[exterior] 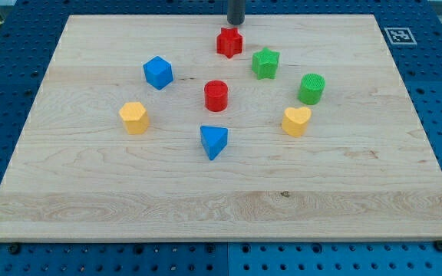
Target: Slide the red star above the red circle
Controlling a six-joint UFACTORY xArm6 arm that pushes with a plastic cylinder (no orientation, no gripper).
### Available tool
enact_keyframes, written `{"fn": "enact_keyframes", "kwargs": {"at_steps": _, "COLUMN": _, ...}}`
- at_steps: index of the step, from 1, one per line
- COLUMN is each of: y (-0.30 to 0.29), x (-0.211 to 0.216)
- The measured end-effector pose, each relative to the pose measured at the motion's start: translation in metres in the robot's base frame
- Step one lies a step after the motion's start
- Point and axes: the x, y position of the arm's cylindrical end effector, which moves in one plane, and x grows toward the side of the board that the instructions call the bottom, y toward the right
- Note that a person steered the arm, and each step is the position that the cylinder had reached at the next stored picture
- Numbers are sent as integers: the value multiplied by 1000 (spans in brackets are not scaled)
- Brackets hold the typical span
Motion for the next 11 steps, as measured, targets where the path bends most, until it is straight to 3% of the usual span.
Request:
{"fn": "enact_keyframes", "kwargs": {"at_steps": 8, "y": -21, "x": 92}}
{"fn": "enact_keyframes", "kwargs": {"at_steps": 9, "y": -4, "x": 37}}
{"fn": "enact_keyframes", "kwargs": {"at_steps": 11, "y": -1, "x": 23}}
